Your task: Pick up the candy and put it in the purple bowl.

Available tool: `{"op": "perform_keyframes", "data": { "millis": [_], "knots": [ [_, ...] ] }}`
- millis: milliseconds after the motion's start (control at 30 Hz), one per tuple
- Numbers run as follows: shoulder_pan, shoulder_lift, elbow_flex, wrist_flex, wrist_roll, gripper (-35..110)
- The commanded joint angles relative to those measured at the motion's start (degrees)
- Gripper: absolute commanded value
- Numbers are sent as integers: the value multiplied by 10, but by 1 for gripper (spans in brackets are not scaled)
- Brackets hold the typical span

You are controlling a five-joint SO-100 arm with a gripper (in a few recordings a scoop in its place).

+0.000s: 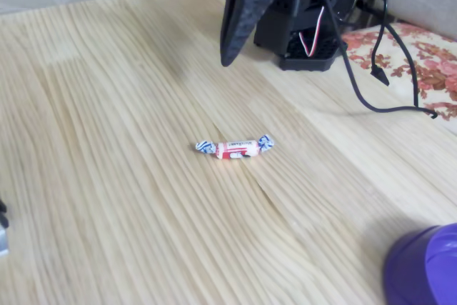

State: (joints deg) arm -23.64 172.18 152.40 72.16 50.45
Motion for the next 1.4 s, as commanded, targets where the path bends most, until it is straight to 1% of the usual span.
{"op": "perform_keyframes", "data": {
  "millis": [0, 133, 400, 700, 733, 800, 833, 933, 1033, 1167, 1300, 1367],
  "knots": [
    [-25, -18, -50, -26, 19, -1],
    [-33, -90, -61, -48, 36, -1],
    [-56, -184, -107, -44, 61, 0],
    [-90, -311, -177, -100, 71, 0],
    [-93, -325, -185, -110, 52, 0],
    [-118, -352, -200, -133, -51, 0],
    [-122, -361, -209, -133, -71, 0],
    [-126, -386, -226, -123, -49, 0],
    [-138, -410, -226, -120, 5, 0],
    [-155, -446, -227, -91, 117, 4],
    [-171, -481, -230, -68, 256, 9],
    [-173, -499, -247, -73, 286, 10]
  ]
}}
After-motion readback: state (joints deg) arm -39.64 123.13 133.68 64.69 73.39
